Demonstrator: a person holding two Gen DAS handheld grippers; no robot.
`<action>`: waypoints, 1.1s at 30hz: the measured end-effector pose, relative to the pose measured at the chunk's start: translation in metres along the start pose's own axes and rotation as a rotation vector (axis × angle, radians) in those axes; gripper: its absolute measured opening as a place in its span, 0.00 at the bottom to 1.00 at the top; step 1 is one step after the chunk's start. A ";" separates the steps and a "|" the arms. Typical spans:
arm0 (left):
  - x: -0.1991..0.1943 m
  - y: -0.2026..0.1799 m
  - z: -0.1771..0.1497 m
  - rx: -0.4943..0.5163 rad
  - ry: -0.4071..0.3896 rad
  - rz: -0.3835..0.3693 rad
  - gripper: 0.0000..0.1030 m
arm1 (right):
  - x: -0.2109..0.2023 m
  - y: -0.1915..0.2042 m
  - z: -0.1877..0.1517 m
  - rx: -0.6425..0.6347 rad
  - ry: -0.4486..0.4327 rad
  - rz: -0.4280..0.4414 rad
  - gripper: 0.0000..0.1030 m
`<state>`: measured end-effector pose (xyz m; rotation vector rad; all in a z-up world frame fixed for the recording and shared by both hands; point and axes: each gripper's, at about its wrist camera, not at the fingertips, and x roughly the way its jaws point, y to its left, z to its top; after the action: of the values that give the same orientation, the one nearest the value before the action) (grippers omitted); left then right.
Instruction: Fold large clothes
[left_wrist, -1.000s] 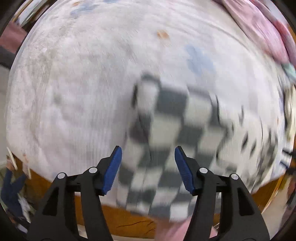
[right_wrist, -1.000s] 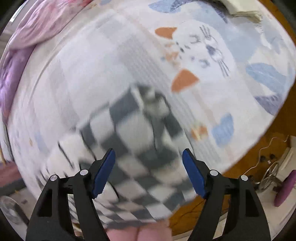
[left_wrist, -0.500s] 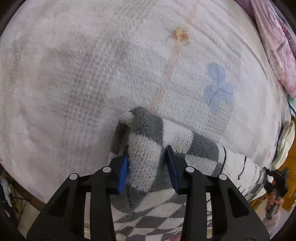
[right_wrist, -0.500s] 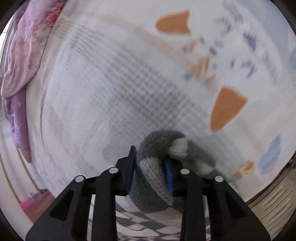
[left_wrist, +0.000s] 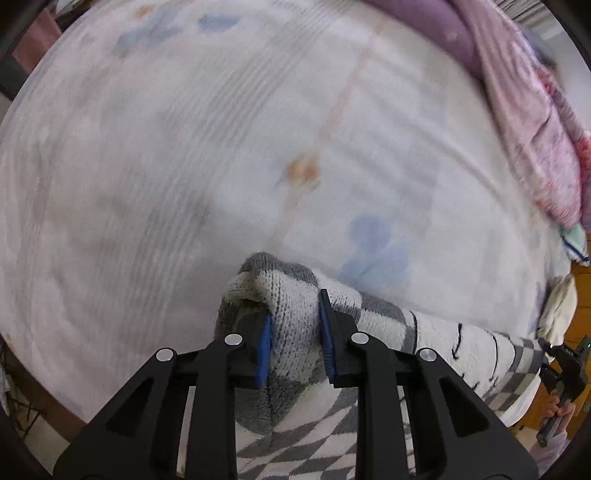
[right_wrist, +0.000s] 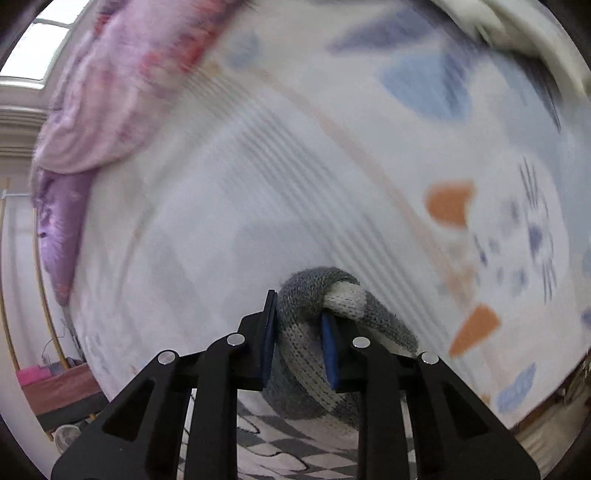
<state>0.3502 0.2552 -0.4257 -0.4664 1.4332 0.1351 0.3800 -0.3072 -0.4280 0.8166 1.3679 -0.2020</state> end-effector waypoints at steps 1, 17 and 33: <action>-0.006 -0.005 0.007 0.014 -0.025 -0.016 0.22 | -0.008 0.013 0.012 -0.033 -0.029 0.002 0.19; 0.031 0.029 -0.095 -0.026 0.220 0.201 0.61 | 0.005 -0.073 -0.061 -0.076 0.124 -0.377 0.83; 0.033 0.022 -0.156 -0.027 0.260 0.165 0.13 | 0.032 -0.143 -0.093 0.129 0.164 -0.326 0.11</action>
<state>0.2037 0.2088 -0.4729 -0.3978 1.7269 0.2329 0.2324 -0.3416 -0.5120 0.7240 1.6538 -0.4896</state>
